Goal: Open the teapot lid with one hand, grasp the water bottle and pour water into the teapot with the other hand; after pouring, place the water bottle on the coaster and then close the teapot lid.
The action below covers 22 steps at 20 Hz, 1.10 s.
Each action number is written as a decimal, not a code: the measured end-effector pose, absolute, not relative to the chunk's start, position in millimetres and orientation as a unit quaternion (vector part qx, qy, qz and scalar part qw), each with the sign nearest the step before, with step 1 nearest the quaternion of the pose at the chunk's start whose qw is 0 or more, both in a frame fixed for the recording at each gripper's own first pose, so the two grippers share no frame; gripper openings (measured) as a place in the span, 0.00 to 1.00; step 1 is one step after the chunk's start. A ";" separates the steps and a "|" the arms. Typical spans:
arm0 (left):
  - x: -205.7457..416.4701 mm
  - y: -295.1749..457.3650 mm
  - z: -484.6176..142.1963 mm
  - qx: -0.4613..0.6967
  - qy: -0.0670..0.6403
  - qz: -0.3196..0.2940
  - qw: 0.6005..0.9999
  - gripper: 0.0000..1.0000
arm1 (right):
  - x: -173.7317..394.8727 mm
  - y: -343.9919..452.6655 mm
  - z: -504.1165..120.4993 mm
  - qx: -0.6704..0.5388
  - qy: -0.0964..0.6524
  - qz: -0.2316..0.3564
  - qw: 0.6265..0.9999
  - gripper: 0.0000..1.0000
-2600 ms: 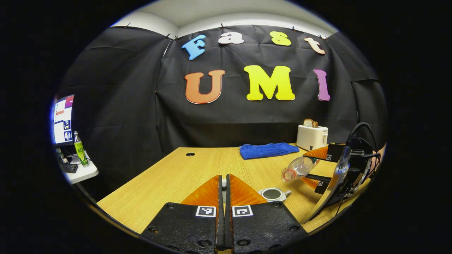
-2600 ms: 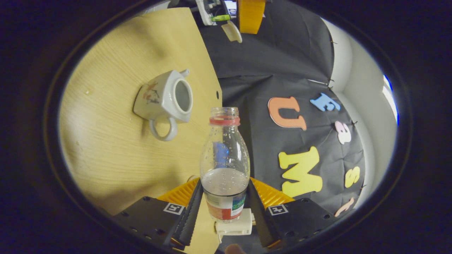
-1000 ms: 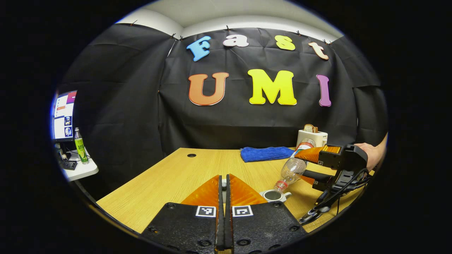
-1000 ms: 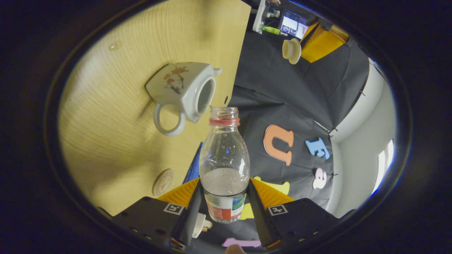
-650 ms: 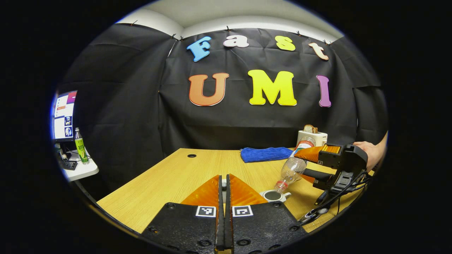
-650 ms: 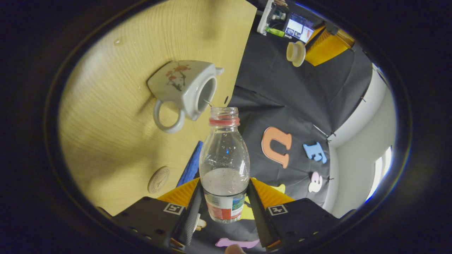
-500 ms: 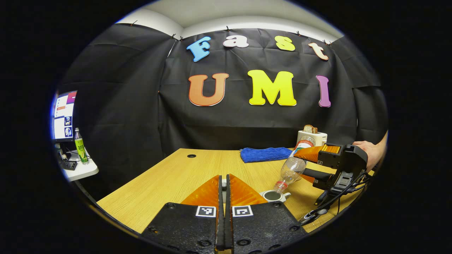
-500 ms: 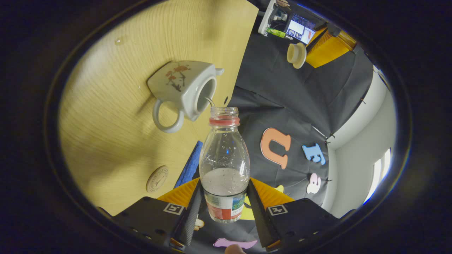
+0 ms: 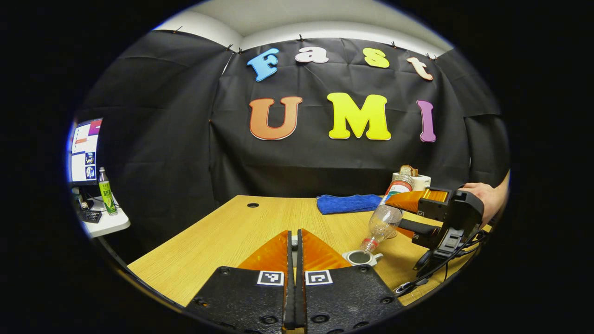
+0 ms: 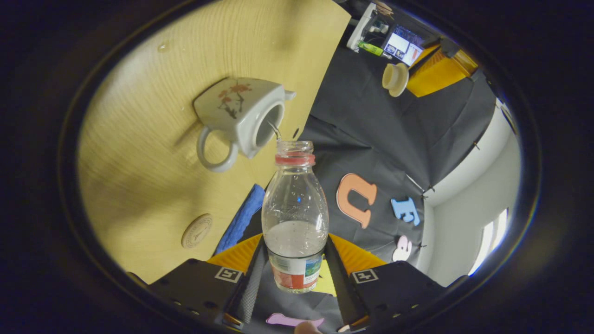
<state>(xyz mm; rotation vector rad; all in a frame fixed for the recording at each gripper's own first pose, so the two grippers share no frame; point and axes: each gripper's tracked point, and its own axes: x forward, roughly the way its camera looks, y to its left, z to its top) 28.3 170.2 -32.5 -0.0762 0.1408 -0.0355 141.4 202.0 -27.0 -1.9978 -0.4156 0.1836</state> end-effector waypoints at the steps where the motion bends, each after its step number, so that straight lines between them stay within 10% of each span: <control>1: 27.6 170.4 -32.2 -0.038 0.070 -0.018 0.997 0.03 | 142.7 200.7 -26.6 -0.835 -0.172 0.077 0.517 0.70; 22: 25.5 176.7 -29.9 -0.043 0.068 -0.015 0.997 0.03 | 136.7 211.5 -14.1 -0.852 -0.196 0.059 0.482 0.70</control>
